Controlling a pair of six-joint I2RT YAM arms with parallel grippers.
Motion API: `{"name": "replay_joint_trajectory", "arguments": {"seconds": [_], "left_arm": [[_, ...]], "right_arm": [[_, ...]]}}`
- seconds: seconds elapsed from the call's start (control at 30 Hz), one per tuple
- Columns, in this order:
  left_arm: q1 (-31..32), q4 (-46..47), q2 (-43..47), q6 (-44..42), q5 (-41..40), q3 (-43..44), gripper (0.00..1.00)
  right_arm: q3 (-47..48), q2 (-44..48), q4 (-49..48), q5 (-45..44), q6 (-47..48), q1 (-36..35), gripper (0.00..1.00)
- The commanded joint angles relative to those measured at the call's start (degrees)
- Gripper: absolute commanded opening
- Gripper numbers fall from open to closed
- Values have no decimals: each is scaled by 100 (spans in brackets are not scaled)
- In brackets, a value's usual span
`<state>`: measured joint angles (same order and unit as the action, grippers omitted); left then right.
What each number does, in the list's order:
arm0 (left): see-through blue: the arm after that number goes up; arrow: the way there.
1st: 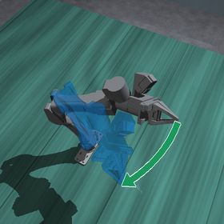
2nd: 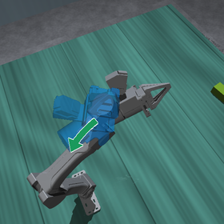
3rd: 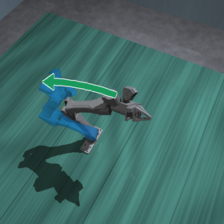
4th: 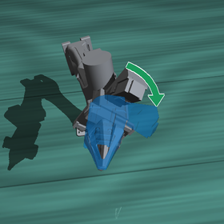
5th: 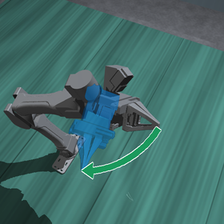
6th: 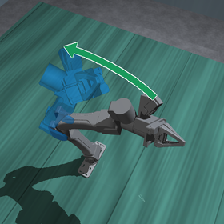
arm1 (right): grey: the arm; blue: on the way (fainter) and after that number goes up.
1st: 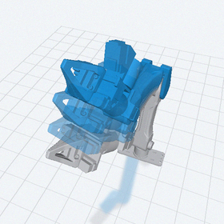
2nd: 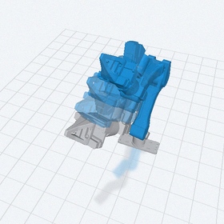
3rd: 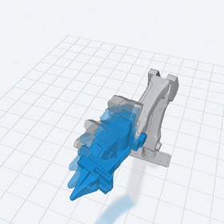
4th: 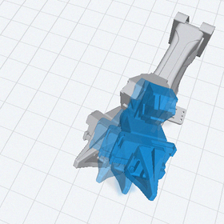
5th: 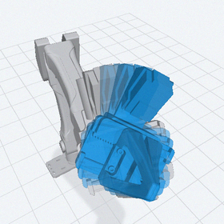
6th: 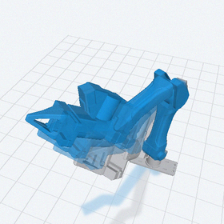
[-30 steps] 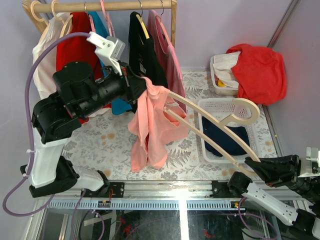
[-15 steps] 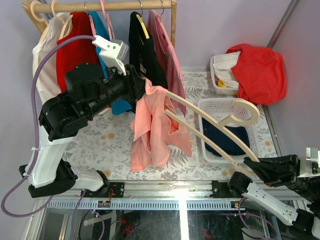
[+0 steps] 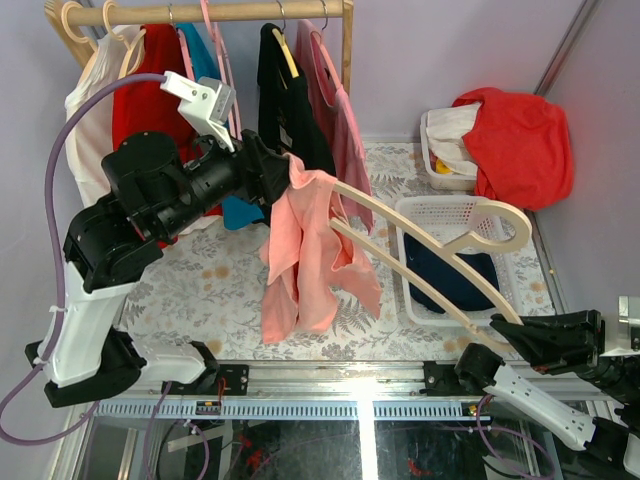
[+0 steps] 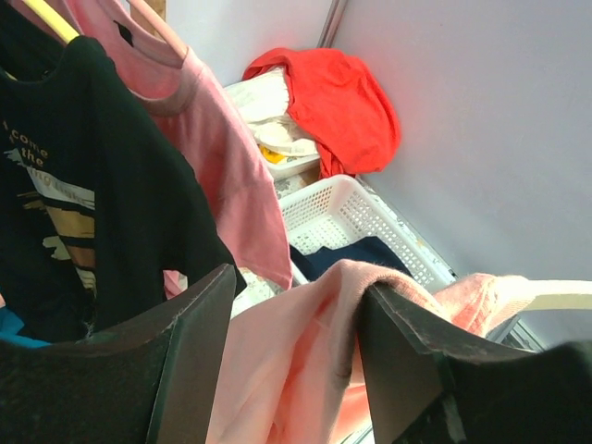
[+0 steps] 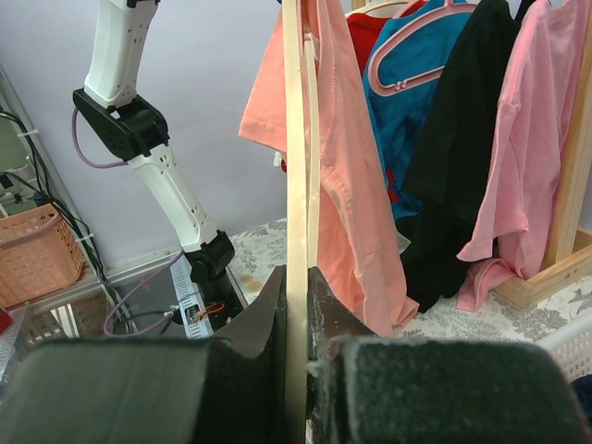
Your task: Place the t-shirt on the hanger
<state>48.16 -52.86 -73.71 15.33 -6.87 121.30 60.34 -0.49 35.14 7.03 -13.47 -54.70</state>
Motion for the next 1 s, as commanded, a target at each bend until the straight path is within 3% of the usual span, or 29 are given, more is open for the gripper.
{"name": "replay_joint_trajectory", "arguments": {"seconds": [0.0, 0.47, 0.7, 0.97], "left_arm": [[132, 566, -69, 75, 1501, -318, 55], [137, 1333, 220, 185, 2764, -965, 64], [138, 1537, 204, 167, 3447, -1195, 64], [133, 2205, 334, 201, 4285, -2016, 62]], "right_arm": [[-148, -159, -990, -2, -4, -34, 0], [153, -141, -646, -167, 23, -118, 0], [287, -179, -558, -422, 15, -185, 0], [883, -265, 208, -831, -161, -436, 0]]}}
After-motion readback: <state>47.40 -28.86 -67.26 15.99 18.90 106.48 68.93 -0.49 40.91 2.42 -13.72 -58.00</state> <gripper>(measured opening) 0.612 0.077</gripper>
